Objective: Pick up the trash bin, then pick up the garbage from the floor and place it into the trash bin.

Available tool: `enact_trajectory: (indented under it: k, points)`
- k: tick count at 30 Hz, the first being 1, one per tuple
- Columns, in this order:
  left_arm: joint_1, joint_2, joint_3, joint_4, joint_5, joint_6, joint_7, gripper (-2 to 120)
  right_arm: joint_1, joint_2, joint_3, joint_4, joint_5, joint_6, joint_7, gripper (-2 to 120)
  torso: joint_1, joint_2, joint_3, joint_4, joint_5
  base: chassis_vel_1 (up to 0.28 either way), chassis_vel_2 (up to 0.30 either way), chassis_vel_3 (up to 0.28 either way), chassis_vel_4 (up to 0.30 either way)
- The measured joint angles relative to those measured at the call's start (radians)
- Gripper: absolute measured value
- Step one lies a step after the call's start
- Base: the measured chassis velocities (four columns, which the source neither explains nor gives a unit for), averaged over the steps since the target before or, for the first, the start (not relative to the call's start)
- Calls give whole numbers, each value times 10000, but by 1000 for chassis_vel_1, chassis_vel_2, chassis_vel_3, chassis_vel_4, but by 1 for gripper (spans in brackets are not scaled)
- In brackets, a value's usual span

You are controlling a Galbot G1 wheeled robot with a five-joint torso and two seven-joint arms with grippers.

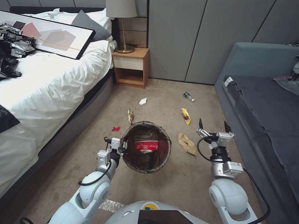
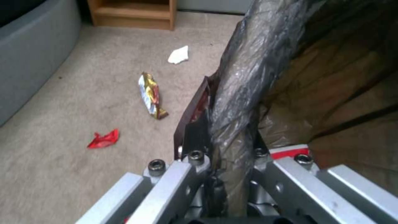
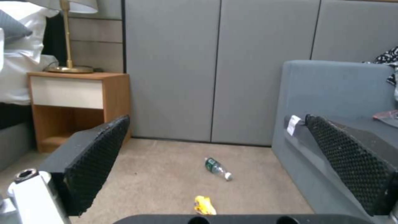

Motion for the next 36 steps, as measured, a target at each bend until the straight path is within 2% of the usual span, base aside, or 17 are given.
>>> enact_trajectory:
  k: [30,36]
  points:
    - [-55,-59,34,76,51,-35,35,3,103,17,5,-16,-3,5,103,100,-1,0,0,-1,-1,-150,147,150,-148]
    - [-88,-51,44,93,46,-40,34,3,85,2,14,-31,-19,83,136,100,0,0,1,1,0,-67,100,99,-71]
